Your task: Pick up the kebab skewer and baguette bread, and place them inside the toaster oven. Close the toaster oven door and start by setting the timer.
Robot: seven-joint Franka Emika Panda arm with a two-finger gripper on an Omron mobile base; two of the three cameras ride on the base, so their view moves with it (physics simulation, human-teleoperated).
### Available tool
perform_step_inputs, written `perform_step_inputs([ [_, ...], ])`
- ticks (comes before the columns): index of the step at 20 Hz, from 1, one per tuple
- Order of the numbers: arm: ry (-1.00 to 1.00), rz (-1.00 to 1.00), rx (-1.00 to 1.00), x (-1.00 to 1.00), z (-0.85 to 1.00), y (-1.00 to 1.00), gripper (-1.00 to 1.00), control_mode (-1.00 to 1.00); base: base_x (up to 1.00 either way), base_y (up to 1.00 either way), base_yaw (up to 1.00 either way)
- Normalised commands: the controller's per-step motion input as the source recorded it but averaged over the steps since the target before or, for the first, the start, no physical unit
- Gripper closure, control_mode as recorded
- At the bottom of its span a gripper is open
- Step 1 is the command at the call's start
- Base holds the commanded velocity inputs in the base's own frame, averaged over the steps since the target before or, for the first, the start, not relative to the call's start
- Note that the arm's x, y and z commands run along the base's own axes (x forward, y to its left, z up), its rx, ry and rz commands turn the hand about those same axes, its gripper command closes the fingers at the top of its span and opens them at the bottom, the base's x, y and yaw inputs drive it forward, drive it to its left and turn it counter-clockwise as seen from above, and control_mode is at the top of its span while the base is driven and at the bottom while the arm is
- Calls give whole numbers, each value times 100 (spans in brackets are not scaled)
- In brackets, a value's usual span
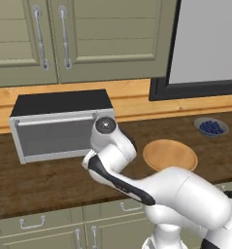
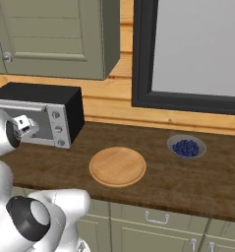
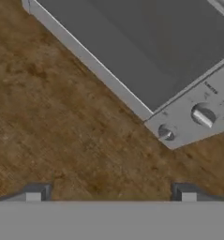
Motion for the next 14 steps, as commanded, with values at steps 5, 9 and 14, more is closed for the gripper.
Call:
perform_step_inputs([
  [5,44,57,-78,0,-26,-1,-100,-100,0,0,0],
  [9,26,36,-61,13,-31,4,-100,-100,0,0,0],
  [14,1,8,-28,0,-21,-3,-100,-100,0,0,0],
])
